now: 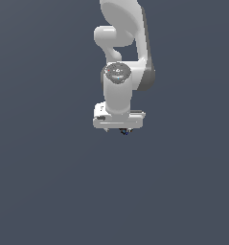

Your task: Pick up the object and move it to a goal position.

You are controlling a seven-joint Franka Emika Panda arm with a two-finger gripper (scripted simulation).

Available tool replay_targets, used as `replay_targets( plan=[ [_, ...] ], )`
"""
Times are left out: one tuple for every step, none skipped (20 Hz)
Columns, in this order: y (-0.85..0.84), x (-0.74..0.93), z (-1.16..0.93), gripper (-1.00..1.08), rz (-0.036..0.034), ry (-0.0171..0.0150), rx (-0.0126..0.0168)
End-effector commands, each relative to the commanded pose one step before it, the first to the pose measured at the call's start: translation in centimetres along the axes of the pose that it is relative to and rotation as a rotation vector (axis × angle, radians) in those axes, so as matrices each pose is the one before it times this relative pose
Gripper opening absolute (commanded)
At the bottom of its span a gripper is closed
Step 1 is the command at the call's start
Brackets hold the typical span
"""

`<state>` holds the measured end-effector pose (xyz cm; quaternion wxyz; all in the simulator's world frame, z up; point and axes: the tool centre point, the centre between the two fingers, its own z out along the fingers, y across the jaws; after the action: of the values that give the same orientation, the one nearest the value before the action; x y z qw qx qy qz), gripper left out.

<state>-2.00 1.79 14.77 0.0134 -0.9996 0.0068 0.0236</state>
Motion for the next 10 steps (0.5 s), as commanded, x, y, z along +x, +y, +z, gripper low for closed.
replay_targets(
  plan=[
    [0.001,0.000,0.000,1.00,0.00000,0.00000,0.00000],
    [0.001,0.001,0.003,1.00,0.00039,-0.00020,0.00054],
    [0.015,0.005,0.012,1.00,0.00130,-0.00065,0.00177],
    [0.016,0.008,0.017,1.00,0.00199,-0.00100,0.00273],
    [0.029,0.012,0.025,1.00,0.00283,-0.00142,0.00390],
    [0.033,0.015,0.030,1.00,0.00352,-0.00176,0.00491],
    [0.036,0.017,0.032,1.00,0.00379,-0.00190,0.00536],
    [0.027,0.014,0.023,1.00,0.00296,-0.00149,0.00426],
    [0.021,0.011,0.017,1.00,0.00211,-0.00108,0.00311],
    [0.013,0.007,0.010,1.00,0.00126,-0.00066,0.00192]
  ],
)
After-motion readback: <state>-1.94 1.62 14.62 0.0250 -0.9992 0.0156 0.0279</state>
